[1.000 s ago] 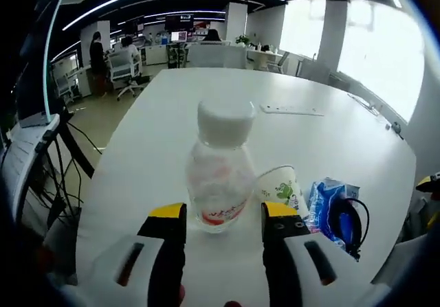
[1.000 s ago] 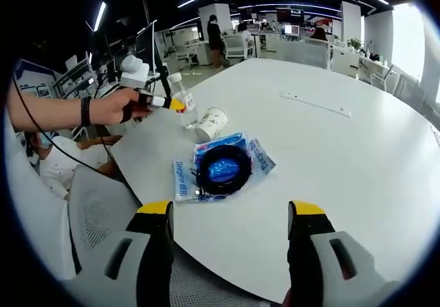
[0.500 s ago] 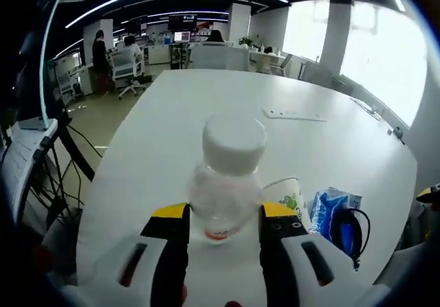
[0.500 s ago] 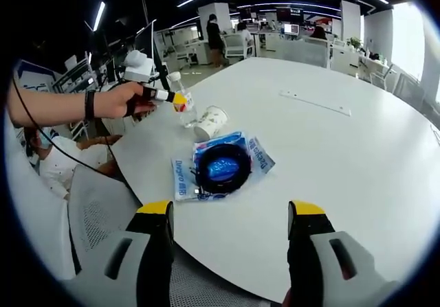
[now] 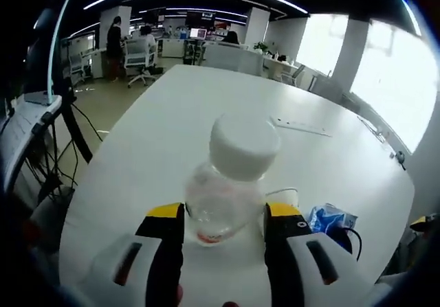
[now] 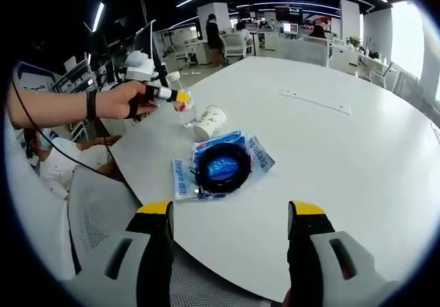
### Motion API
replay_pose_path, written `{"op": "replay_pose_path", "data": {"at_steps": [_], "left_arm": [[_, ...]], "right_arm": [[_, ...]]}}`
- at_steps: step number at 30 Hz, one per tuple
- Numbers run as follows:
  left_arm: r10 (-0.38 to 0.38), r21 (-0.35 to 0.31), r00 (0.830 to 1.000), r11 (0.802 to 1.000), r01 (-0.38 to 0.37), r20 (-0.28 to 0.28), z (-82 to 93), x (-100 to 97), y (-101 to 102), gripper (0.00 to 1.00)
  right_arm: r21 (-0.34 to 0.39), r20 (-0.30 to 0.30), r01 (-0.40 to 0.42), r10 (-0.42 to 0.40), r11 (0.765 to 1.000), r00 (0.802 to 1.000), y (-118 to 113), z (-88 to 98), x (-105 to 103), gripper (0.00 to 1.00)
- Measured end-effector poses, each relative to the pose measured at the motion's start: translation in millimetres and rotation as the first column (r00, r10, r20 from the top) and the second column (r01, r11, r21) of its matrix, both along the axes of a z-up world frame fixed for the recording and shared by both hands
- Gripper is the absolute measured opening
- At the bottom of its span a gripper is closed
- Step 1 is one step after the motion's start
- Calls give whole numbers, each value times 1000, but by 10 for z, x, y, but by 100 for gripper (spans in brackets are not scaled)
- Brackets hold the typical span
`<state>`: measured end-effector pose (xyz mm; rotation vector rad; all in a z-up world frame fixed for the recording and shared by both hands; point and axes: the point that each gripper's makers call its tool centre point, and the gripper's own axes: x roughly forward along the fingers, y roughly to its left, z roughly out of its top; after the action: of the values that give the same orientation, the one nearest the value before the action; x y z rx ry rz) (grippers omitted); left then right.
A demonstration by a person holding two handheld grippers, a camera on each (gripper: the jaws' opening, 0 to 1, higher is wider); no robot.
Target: Arrange the tabletop items into an orderly group along one side of the table until the central work area is clear of visible clutter.
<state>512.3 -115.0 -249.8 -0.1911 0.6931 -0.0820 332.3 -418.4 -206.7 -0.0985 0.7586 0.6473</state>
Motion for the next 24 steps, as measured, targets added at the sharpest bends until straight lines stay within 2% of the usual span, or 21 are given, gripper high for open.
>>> {"op": "replay_pose_path", "data": {"at_steps": [4,7,16,19,24], "left_arm": [[11,4,1000,1000,-11,-2,-1,28,-2,51],[3,18,1000,1000,-3,1,4,35,7,45],[-84,96,996,992,82,10,49,5,81,38],[-110,117,994,987,108,8,47,-12,116,37],[-112,126,994,986,110,7,40,-22,104,37]], "right_arm": [[0,0,3,-3,1000,1000,-14,1,5,67],[0,-1,4,-4,1000,1000,-16,1,2,67],[2,4,14,-14,1000,1000,-44,14,9,67],[2,2,10,-10,1000,1000,-25,2,3,67],[0,1,-3,3,1000,1000,15,-10,-7,67]]}}
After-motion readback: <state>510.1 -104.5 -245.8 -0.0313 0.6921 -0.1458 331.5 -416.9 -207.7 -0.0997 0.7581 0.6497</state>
